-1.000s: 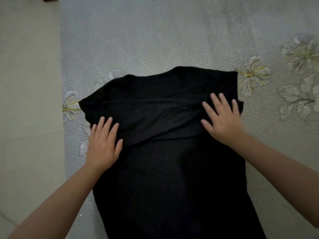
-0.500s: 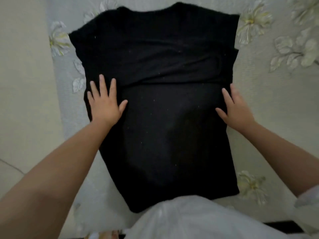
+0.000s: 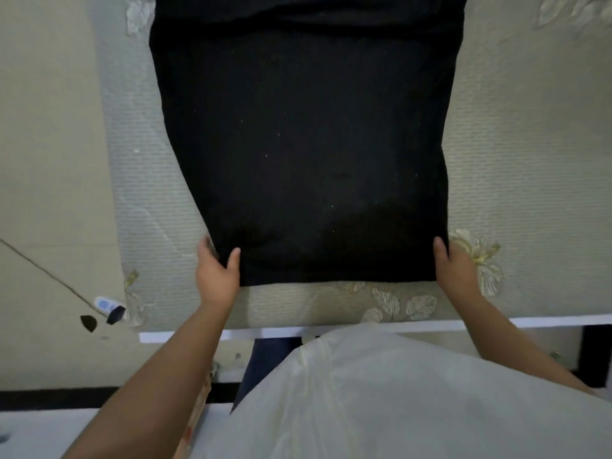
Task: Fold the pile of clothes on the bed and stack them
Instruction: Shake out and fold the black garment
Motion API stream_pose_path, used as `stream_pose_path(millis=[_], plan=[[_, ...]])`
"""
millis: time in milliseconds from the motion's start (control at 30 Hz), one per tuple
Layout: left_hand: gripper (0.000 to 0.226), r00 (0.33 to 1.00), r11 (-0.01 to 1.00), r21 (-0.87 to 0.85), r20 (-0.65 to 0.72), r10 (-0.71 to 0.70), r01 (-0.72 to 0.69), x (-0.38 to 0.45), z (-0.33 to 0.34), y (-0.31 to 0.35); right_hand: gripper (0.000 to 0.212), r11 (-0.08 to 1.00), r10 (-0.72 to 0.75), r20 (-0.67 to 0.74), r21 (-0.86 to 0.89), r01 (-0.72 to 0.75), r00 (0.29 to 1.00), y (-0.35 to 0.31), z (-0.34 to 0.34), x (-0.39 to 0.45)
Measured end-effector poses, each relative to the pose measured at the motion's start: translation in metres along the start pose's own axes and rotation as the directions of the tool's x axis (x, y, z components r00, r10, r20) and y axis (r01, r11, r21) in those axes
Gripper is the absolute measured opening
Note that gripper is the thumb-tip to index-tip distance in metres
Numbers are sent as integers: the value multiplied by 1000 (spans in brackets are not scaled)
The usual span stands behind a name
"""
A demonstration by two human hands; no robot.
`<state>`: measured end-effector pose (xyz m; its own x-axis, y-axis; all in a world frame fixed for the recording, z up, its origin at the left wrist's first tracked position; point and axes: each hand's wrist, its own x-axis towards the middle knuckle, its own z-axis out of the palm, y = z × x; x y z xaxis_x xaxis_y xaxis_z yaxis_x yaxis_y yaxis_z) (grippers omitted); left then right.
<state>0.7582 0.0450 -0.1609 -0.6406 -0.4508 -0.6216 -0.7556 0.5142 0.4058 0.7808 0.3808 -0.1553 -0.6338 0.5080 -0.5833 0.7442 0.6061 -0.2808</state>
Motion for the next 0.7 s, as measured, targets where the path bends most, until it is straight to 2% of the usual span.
stream_pose_path(millis=[100,167,200,267,367,500,600,700], plan=[[30,989,927,-356,129,-73,115,-3,-6,-1,40,992,34,-72,124,-24,997,9,-14,-2],[28,966,789,-583,251,-54,195,-10,-16,1,40,960,80,-69,273,-59,994,14,-24,-10],[25,953,719,-656,300,-28,228,-14,-22,0,39,943,83,-42,328,-65,996,16,-27,-15],[17,950,654,-723,313,21,223,-21,-34,1,36,929,59,-9,366,-52,998,17,-31,-24],[10,979,667,-738,194,56,108,-26,-49,6,32,932,2,-22,362,6,1000,13,-35,-37],[33,999,715,-699,-2,-41,28,-20,-63,-5,31,976,-28,-85,214,46,996,18,-38,-45],[42,959,843,-538,-244,-142,-12,-20,-68,-26,33,999,-26,-103,33,29,994,24,-33,-51],[33,897,854,-517,-349,-270,56,-31,-66,-52,33,996,30,-110,-79,-39,993,28,-17,-66]])
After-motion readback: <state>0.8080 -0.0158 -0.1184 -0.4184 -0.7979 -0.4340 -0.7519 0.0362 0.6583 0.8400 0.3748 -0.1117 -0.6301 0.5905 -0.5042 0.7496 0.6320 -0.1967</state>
